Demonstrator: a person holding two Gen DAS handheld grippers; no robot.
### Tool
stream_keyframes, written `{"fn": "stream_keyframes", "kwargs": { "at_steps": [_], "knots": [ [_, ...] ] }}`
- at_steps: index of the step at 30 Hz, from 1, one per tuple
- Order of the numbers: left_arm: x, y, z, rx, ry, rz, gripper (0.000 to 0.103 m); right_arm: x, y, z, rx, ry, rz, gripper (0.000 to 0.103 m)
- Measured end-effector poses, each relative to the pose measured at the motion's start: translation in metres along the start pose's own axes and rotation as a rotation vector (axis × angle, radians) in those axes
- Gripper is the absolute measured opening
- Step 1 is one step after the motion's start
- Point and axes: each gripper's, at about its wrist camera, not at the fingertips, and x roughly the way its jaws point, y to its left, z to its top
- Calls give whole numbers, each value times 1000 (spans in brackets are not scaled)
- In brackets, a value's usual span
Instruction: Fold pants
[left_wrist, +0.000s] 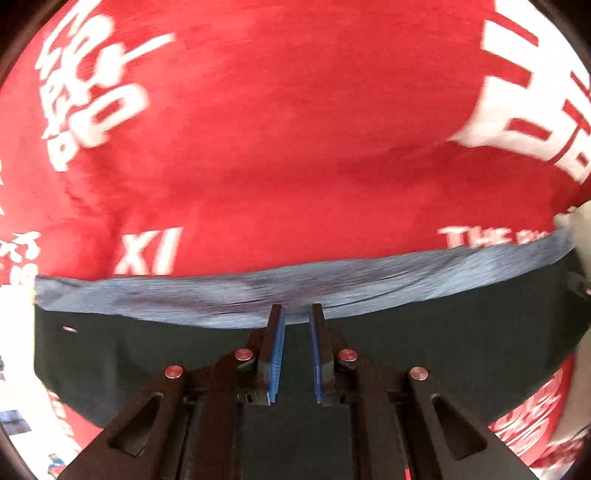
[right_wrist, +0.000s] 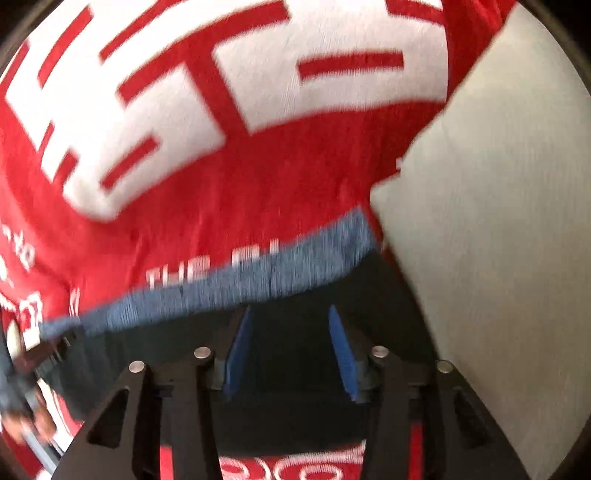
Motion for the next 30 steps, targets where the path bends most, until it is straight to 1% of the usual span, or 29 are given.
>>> {"fn": "stream_keyframes", "kwargs": {
  "at_steps": [2, 4, 7, 8, 10, 11, 12, 13, 14, 17, 18, 20, 22, 25, 26, 28, 29, 30],
  "knots": [
    [-5, 27, -8, 24, -5, 9, 15, -1, 0, -14, -25, 21, 27, 47],
    [-6, 50, -9, 69, -9, -8, 15, -6, 8, -24, -59, 28, 83, 47],
    [-2, 80, -4, 146, 4, -25, 15, -14, 29, -26, -181, 20, 172, 47],
    [3, 91, -8, 165, 17, -38, 15, -16, 41, -26, -238, 17, 196, 49],
    [11, 103, -4, 179, 39, -65, 15, -19, 70, -21, -344, 16, 244, 52],
    [11, 105, -8, 187, 51, -80, 15, -21, 82, -21, -380, 14, 258, 55],
    [16, 108, -6, 202, 63, -86, 15, -17, 106, -22, -421, 12, 269, 57],
    [21, 111, -6, 225, 73, -88, 15, -16, 121, -20, -463, 11, 279, 58],
    [27, 113, -6, 253, 79, -94, 15, -13, 138, -19, -512, 9, 277, 59],
    [38, 117, -5, 332, 79, -122, 15, 12, 186, -5, -629, 16, 258, 59],
    [42, 117, -3, 375, 76, -133, 15, 20, 195, 0, -657, 17, 242, 59],
    [45, 116, 1, 429, 71, -153, 15, 32, 216, 5, -717, 22, 213, 59],
    [50, 114, 6, 495, 76, -195, 15, 36, 227, 5, -762, 22, 191, 59],
    [63, 107, 6, 623, 112, -238, 15, 59, 241, 7, -827, 79, 156, 59],
    [64, 105, 5, 648, 109, -241, 15, 69, 244, 4, -852, 115, 137, 59],
    [63, 104, 1, 707, 92, -254, 15, 90, 249, -2, -884, 191, 71, 58],
    [61, 103, 1, 717, 88, -255, 15, 101, 248, -7, -871, 237, 27, 47],
    [60, 102, -4, 739, 74, -241, 15, 102, 247, -8, -843, 241, 38, 36]
  ]
}}
